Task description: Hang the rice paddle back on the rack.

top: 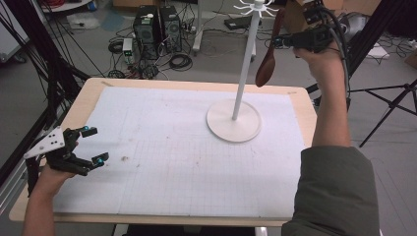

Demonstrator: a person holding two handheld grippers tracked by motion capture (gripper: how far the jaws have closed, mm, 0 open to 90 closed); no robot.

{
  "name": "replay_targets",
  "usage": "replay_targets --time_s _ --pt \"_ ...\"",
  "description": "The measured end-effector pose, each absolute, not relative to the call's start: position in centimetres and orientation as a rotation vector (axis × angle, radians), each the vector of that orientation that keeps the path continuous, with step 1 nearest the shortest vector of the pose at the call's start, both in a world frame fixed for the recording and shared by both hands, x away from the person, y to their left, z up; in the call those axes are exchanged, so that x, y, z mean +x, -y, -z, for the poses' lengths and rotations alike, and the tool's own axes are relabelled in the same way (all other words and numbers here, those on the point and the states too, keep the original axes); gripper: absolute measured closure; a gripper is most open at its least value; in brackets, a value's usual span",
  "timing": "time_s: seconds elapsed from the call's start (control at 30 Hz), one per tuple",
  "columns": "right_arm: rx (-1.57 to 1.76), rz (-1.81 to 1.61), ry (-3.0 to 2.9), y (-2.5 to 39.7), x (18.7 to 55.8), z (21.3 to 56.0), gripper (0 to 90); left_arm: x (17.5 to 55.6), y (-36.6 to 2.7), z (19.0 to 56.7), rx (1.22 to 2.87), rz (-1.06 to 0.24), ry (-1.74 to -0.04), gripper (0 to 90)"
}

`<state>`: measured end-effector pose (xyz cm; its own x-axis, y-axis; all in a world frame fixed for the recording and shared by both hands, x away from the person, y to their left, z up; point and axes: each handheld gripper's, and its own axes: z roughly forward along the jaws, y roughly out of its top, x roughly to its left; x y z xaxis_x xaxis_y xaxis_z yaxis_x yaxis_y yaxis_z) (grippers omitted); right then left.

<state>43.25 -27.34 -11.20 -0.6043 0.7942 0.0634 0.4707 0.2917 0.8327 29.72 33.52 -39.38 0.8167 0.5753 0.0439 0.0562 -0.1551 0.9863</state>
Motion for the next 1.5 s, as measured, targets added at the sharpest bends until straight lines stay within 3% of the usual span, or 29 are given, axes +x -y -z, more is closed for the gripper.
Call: replay_targets --time_s 1.5 --pt "1.162 -1.097 -2.248 25.9 44.7 10.9 74.9 29.6 -33.9 39.3 1.673 -0.494 -0.501 1.8"
